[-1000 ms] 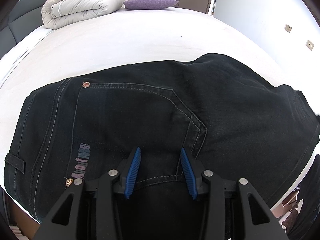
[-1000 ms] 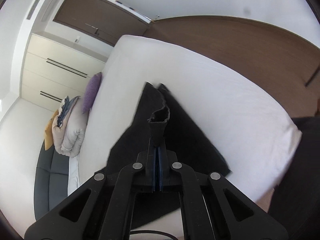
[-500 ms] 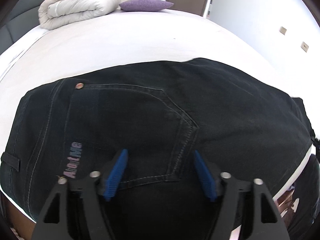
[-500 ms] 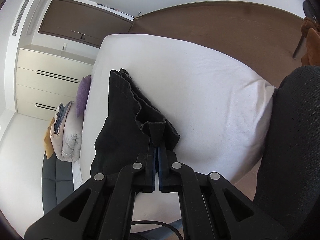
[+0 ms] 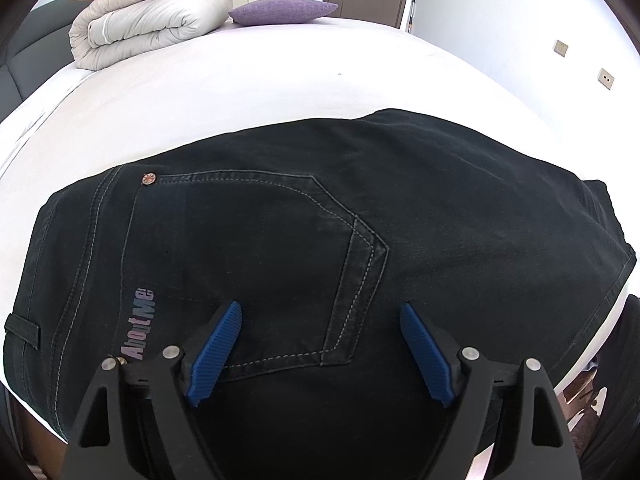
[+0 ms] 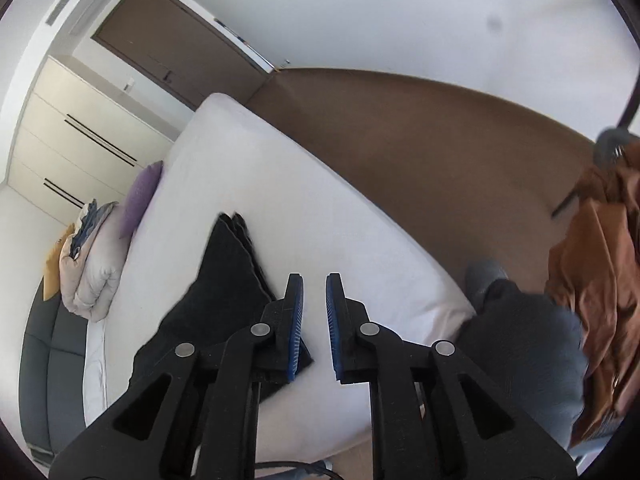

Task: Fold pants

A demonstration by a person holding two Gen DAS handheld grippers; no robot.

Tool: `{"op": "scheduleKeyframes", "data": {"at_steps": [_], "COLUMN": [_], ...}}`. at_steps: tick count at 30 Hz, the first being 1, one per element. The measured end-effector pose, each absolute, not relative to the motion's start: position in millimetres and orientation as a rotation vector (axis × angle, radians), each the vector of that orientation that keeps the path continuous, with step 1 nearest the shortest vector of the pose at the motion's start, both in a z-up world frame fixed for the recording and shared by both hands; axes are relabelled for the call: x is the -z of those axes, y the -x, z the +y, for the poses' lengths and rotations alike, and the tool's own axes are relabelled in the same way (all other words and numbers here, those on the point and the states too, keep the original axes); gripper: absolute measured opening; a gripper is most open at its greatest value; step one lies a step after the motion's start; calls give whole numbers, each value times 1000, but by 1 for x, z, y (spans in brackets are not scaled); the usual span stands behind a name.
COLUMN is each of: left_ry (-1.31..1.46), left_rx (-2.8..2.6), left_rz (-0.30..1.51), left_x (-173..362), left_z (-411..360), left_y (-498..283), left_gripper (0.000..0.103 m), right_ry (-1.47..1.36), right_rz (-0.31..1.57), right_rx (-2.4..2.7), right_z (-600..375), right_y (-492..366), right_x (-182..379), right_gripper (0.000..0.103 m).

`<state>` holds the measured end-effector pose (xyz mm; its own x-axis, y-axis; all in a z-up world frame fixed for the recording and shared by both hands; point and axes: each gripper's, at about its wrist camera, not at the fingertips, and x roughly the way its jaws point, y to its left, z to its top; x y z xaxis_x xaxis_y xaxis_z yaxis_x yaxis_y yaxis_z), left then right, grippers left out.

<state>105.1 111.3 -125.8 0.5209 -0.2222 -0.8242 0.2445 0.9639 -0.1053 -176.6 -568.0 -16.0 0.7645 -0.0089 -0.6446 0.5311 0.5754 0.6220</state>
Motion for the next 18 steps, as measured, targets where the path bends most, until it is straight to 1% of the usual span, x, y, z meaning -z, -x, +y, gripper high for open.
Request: {"op": "scheduleKeyframes", "data": {"at_steps": [1, 3, 4, 5, 7, 9, 13, 15, 16, 17, 18], "left_ry": [-24, -26, -27, -28, -28, -28, -25, -24, -24, -23, -23], "left_rx": [281, 280, 279, 278, 276, 276, 276, 278, 279, 280, 282], "left_rz": [984, 983, 982, 981, 982, 982, 982, 982, 982, 982, 982], "left_x": [126, 126, 125, 124, 124, 124, 124, 125, 126, 126, 127], "left_z": [112, 112, 111, 105, 104, 100, 99, 99, 100, 100, 100], "left_y": [-106, -105, -104, -102, -105, -105, -105, -105, -105, -105, -105], "left_gripper": [84, 85, 85, 85, 85, 85, 85, 85, 86, 86, 87], "right_ry": [-890, -773, -718, -659, -579, -525, -493, -489, -484, -468, -442], "right_rz": [640, 663, 669, 671, 680, 747, 837, 863, 874, 890, 908], "right_rx": [305, 201, 172, 149, 91, 22, -28, -39, -40, -49, -63], "right_z": [-570, -565, -560, -555, -549, -545, -548, -552, -554, -553, -549], "right_y": [165, 131, 116, 100, 70, 36, -2, -15, -21, -27, -33], "right_x": [6, -13, -18, -23, -28, -25, -8, -1, 3, 5, 8], "right_gripper": [14, 30, 56, 71, 71, 71, 70, 68, 59, 47, 39]}}
